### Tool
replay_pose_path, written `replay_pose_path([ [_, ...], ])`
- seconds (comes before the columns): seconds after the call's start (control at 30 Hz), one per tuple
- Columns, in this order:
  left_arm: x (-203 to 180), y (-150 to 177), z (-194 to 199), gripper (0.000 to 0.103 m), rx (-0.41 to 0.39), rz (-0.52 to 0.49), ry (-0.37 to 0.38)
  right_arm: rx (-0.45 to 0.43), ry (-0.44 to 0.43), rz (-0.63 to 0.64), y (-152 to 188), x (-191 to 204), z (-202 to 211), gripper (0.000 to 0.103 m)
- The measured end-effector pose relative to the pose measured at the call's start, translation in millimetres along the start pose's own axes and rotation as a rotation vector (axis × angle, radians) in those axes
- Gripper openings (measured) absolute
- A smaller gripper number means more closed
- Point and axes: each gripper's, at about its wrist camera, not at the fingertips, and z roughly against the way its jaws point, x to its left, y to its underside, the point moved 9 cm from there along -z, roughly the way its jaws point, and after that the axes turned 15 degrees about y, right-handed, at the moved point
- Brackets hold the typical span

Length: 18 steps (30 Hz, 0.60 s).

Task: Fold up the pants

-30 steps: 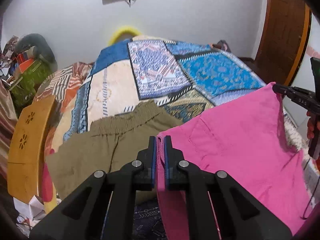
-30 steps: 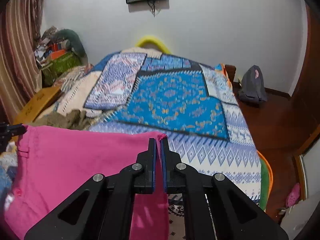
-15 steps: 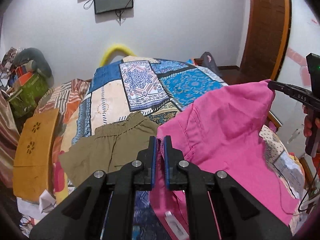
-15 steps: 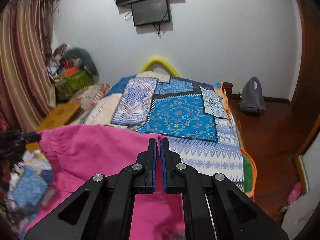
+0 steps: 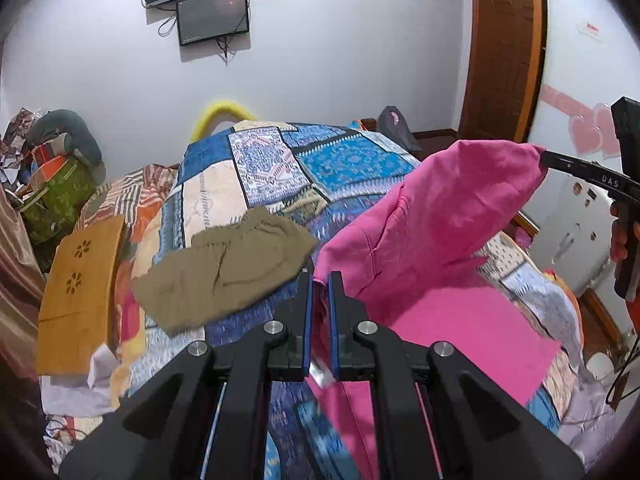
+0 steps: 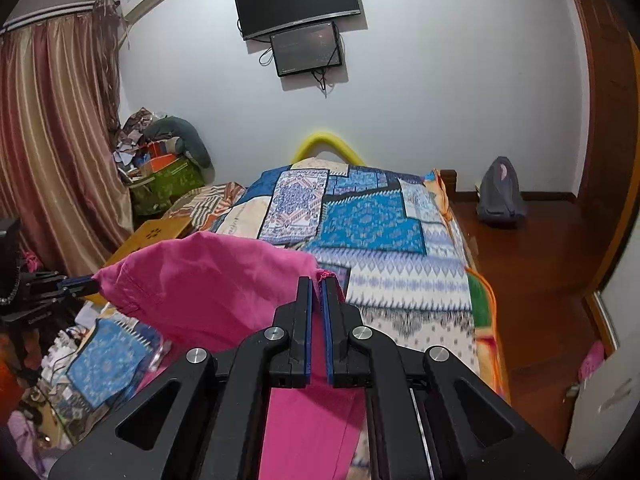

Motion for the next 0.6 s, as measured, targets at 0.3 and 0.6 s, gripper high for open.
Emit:
replay_pose_path([
  [0.3,-26.4,58.0,21.9,0.006,0.039,0.030,0.057,0.044,-0.013,-0.011,52.1,5.5,27.1,0.004],
  [0.6,-55.5,113.8,23.7,0.005,0.112,0.003,0.084,0.084,-0.008,-0.044,101.0,2.2,45.6,0.004],
])
